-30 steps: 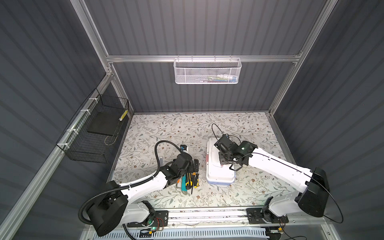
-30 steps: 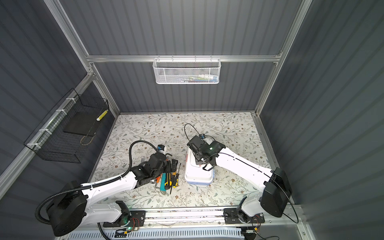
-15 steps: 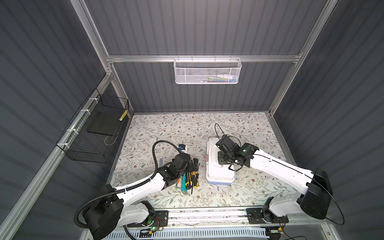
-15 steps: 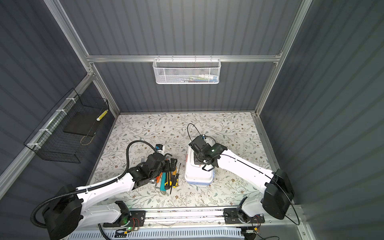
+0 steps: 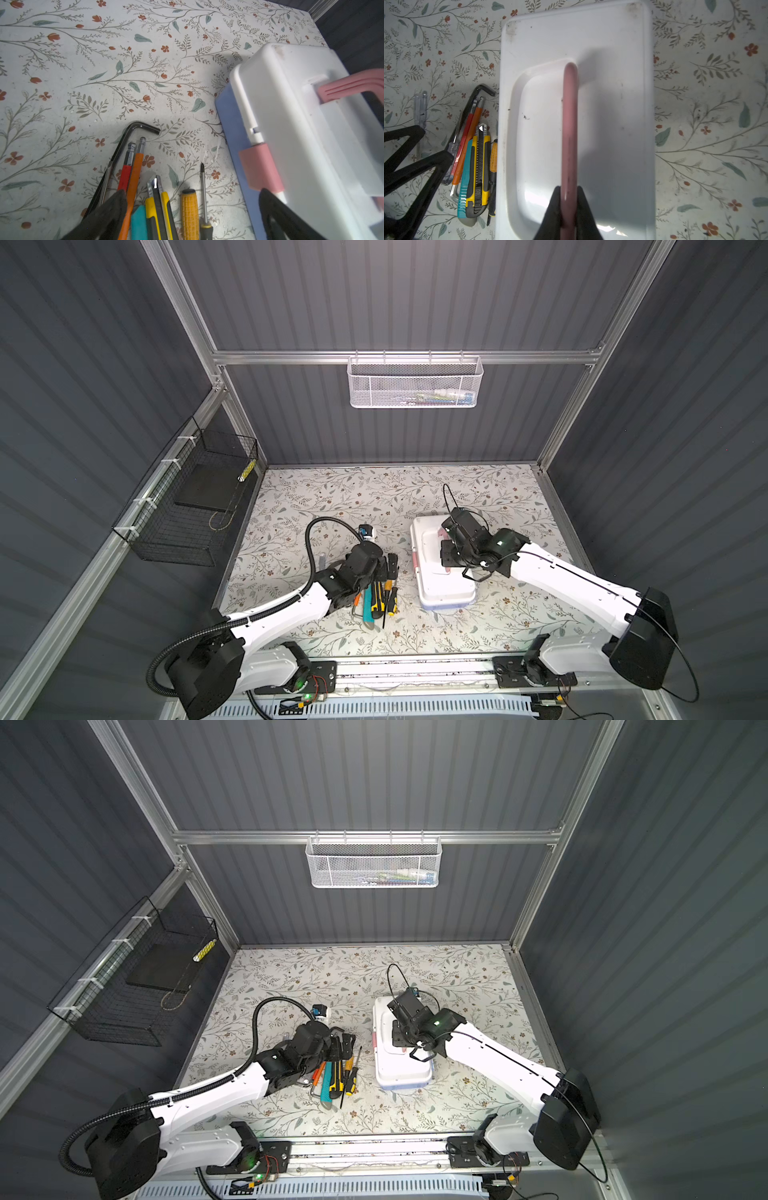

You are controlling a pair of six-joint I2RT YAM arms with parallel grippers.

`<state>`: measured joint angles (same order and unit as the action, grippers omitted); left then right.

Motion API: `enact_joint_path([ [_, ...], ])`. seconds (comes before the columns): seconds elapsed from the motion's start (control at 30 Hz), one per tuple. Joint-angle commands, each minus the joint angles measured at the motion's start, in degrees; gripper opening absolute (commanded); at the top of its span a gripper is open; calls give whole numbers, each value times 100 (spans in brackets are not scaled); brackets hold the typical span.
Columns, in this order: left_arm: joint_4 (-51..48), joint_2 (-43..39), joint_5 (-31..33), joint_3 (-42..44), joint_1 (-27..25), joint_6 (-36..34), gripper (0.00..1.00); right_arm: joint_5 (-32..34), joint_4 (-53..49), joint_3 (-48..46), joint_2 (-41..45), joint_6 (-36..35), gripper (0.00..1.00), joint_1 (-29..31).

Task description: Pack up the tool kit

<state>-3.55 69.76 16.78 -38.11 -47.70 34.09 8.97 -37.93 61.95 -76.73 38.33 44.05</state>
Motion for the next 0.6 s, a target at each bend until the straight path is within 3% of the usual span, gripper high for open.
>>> enact_joint_path([
  [0.0,-449,-92,-27,-318,19,-104,100,-796,840,-130,186,-207,0,-112],
  [0.2,-682,-157,-659,-735,77,-193,99,-3006,2688,-1215,623,124,0,-946],
  [0.33,-958,-9,-829,-1021,74,-300,100,-4108,3541,-1888,817,380,0,-1581],
  [0.57,-1103,326,-1237,-1496,72,-548,100,-6019,5578,-3164,1035,1499,0,-2830],
])
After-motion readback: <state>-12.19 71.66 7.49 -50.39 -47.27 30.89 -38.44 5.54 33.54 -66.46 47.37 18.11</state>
